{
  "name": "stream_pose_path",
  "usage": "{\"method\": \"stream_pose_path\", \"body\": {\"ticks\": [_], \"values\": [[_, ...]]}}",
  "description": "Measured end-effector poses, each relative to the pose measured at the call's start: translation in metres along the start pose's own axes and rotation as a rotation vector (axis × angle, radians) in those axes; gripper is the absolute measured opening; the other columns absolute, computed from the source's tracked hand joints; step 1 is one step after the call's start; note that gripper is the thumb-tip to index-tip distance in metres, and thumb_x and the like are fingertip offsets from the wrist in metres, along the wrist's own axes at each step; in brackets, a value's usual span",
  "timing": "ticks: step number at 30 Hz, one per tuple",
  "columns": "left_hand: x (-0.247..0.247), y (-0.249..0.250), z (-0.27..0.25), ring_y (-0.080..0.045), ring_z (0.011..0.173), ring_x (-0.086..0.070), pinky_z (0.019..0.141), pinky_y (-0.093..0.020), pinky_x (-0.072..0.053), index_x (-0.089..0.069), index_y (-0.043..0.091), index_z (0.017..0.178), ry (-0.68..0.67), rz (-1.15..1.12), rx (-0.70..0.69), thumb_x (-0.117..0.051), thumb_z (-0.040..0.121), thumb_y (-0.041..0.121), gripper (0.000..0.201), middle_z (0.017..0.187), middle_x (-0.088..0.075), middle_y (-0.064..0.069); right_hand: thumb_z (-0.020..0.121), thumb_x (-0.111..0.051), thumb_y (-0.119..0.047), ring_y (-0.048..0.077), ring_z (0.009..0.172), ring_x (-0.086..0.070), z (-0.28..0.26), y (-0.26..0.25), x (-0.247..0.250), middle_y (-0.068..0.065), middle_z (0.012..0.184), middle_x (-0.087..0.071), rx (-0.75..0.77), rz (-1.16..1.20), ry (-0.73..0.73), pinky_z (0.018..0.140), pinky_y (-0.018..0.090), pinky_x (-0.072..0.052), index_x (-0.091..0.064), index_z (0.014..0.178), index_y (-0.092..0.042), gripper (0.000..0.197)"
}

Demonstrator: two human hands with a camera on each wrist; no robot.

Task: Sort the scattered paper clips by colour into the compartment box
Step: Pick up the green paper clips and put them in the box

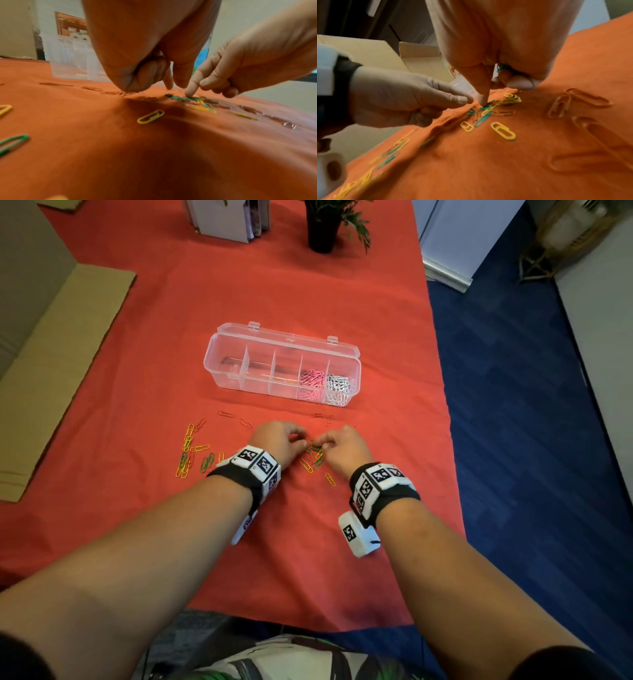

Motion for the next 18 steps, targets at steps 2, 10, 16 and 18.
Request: {"method": "stream_pose_path", "body": {"ticks": [2, 10, 16, 18], "values": [[-0.003, -0.004, 0.001, -0.025, 0.100, -0.064, 0.082, -0.027, -0.047, -0.071, 0.021, 0.100, -0.005, 0.059, -0.006, -0.066, 0.080, 0.028, 0.022, 0.104, -0.072, -0.006, 0.083, -0.046, -0.003, 0.026, 0.099, -0.060, -0.001, 0.009, 0.005, 0.013, 0.108, -0.059, -0.013, -0.047, 0.043, 0.088, 0.024, -0.041, -0.073, 0.097, -0.010, 0.031], [0.008, -0.012, 0.000, -0.025, 0.101, -0.063, 0.084, -0.026, -0.046, -0.068, 0.021, 0.100, -0.005, 0.110, 0.026, -0.060, 0.074, 0.005, 0.032, 0.106, -0.070, -0.007, 0.082, -0.053, -0.009, 0.030, 0.093, -0.058, -0.003, 0.006, 0.029, 0.007, 0.089, -0.048, 0.057, -0.158, 0.139, 0.083, 0.028, -0.044, -0.067, 0.092, -0.009, 0.017], [-0.001, 0.000, -0.001, -0.029, 0.108, -0.058, 0.090, -0.035, -0.049, -0.065, 0.021, 0.112, -0.047, 0.325, -0.075, -0.065, 0.080, 0.030, 0.033, 0.114, -0.063, -0.010, 0.079, -0.059, -0.016, 0.034, 0.103, -0.049, -0.005, -0.025, -0.002, 0.014, 0.108, -0.049, 0.224, -0.404, 0.086, 0.087, 0.040, -0.046, -0.059, 0.103, -0.008, 0.025], [-0.005, 0.002, -0.002, -0.031, 0.107, -0.057, 0.087, -0.038, -0.048, -0.066, 0.018, 0.108, -0.057, 0.387, -0.112, -0.061, 0.084, 0.031, 0.028, 0.111, -0.060, -0.011, 0.079, -0.058, -0.013, 0.034, 0.103, -0.048, -0.007, -0.027, -0.006, 0.014, 0.109, -0.048, 0.237, -0.417, 0.092, 0.085, 0.041, -0.046, -0.055, 0.101, -0.007, 0.023]]}}
Point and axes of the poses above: each hand's wrist, its own z-axis towards the middle knuckle, its own x-axis out of the back of the hand, y = z × x, the point moved 9 cm from there along z, towards the middle knuckle
